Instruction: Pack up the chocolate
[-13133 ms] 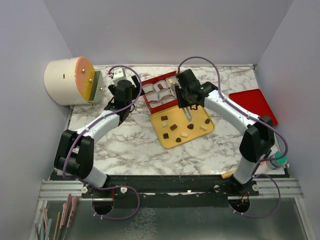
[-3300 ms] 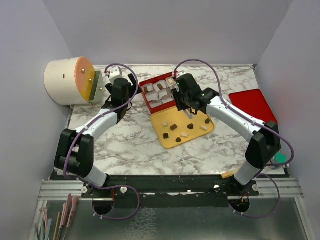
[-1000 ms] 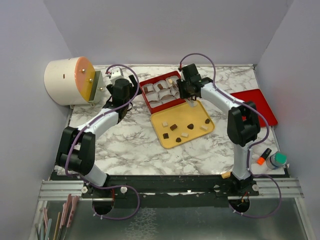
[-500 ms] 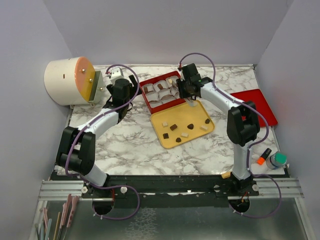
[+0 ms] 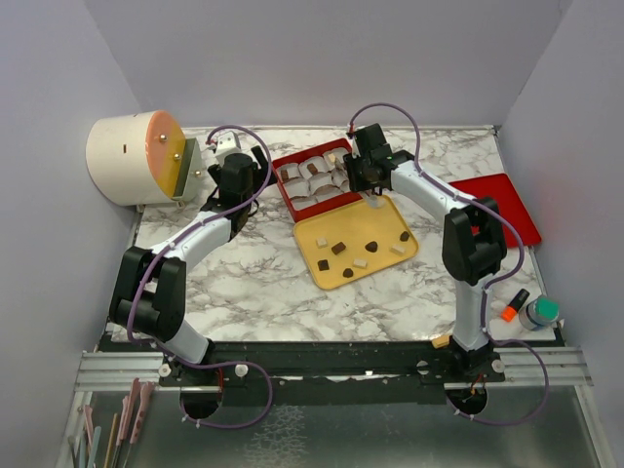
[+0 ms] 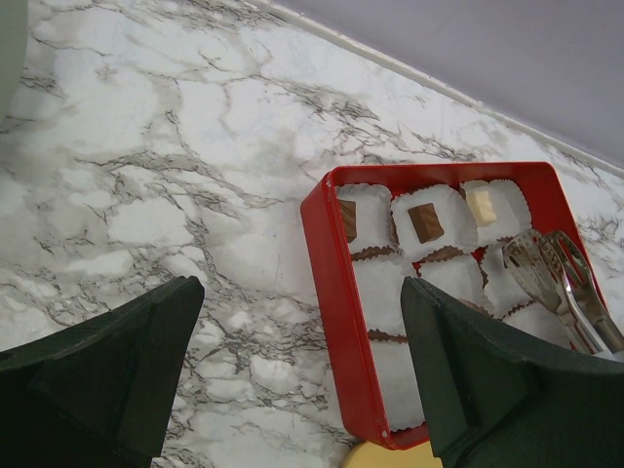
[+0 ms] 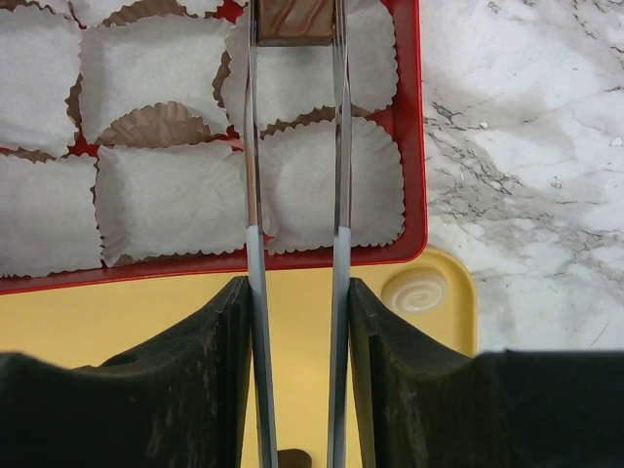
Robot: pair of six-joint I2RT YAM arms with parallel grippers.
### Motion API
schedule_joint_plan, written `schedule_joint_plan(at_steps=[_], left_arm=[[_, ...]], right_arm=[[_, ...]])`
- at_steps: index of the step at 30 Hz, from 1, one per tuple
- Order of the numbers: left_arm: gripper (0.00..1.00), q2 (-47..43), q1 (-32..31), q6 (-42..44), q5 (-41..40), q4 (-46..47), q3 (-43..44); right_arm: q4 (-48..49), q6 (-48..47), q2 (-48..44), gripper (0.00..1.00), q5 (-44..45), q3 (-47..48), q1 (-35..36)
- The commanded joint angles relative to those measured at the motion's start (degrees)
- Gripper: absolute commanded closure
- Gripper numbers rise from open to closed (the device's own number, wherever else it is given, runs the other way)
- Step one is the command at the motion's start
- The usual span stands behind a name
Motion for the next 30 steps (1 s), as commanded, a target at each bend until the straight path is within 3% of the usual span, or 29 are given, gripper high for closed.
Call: schedule_joint_plan(at_steps=[1, 9, 22, 30], left_arm=[[0.07, 0.3, -0.1, 0.5, 0.8, 0.6, 0.7], [0.08, 0.6, -0.1, 0.5, 0.9, 0.6, 1.0], [0.08, 0.7, -0.1, 0.4, 1.0, 0.7, 1.0], [0.08, 0.4, -0.1, 0.1, 1.4, 0.7, 1.0]], right_arm=[[1.0, -0.4, 1.0, 0.57, -1.2, 2.2, -0.4], [0.8, -0.5, 1.1, 0.52, -1.1, 2.6, -0.5], [1.6, -0.5, -1.0, 0.61, -1.3, 1.6, -0.6], [1.8, -0.7, -9.4, 0.63, -2.9, -2.8, -0.2]])
